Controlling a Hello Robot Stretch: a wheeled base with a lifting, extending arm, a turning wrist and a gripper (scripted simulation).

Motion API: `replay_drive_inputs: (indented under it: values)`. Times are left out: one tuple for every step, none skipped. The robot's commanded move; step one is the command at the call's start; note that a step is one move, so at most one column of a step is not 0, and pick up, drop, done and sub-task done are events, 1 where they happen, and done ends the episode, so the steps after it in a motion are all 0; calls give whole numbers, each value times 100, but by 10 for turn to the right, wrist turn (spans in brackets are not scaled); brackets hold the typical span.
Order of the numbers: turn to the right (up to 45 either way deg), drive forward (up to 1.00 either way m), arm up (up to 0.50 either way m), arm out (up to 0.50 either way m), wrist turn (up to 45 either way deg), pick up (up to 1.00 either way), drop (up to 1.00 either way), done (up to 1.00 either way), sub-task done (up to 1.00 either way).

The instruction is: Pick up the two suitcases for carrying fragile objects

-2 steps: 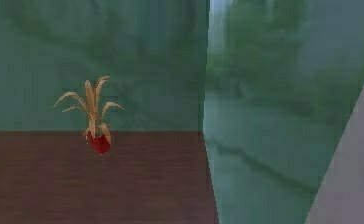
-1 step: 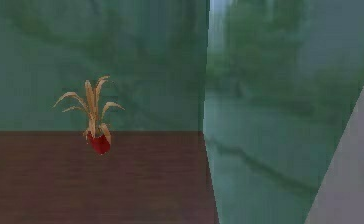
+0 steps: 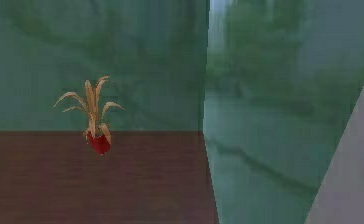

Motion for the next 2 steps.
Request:
replay_drive_inputs:
  values:
    - [0,0,0,0,450,0,0,0,0]
    - [0,0,0,0,450,0,0,0,0]
